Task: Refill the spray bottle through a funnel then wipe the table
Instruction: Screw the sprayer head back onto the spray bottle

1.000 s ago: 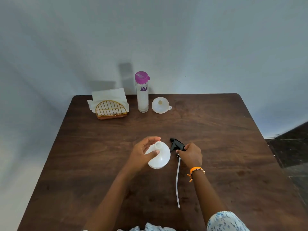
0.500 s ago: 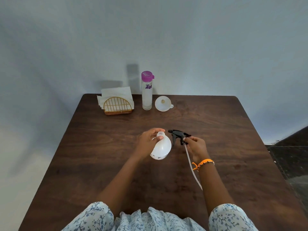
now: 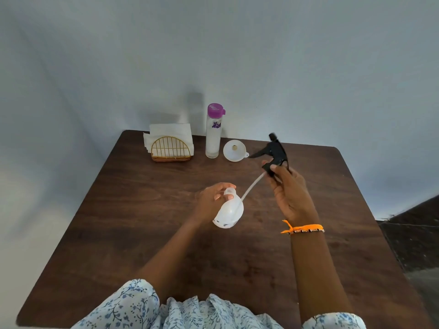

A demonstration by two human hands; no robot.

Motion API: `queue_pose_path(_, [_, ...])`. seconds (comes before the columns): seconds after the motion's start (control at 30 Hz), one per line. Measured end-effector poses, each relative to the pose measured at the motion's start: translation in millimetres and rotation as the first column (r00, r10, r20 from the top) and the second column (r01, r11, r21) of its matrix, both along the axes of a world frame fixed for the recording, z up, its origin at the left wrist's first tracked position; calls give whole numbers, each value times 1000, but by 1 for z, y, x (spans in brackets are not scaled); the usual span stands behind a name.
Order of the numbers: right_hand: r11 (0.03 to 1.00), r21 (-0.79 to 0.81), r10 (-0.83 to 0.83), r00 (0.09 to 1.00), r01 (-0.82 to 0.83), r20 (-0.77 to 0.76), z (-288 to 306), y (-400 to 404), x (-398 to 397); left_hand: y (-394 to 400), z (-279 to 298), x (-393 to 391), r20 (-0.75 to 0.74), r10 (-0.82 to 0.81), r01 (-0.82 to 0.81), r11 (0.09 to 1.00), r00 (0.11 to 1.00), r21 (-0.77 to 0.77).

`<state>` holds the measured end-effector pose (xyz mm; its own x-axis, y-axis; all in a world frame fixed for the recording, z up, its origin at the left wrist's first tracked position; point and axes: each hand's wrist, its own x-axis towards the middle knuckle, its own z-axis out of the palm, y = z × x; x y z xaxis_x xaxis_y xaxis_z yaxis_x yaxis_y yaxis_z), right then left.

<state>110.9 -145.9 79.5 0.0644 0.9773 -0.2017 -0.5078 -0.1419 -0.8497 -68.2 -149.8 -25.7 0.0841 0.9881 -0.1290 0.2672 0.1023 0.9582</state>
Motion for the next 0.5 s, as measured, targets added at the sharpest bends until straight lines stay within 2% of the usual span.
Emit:
queue_pose_path(0.1, [983, 186, -12, 998, 1, 56, 24, -2, -4, 0, -1, -1, -17, -4, 5, 1000, 1000, 26])
queue_pose_path(0.2, [953, 302, -50, 986, -1, 161, 40, -4, -9, 1, -3, -2, -36, -18, 19, 1000, 999, 23])
queue_pose_path(0.5, [911, 412, -102, 977, 17, 186, 46, -6, -16, 1, 1, -1, -29, -36, 36, 999, 999, 23])
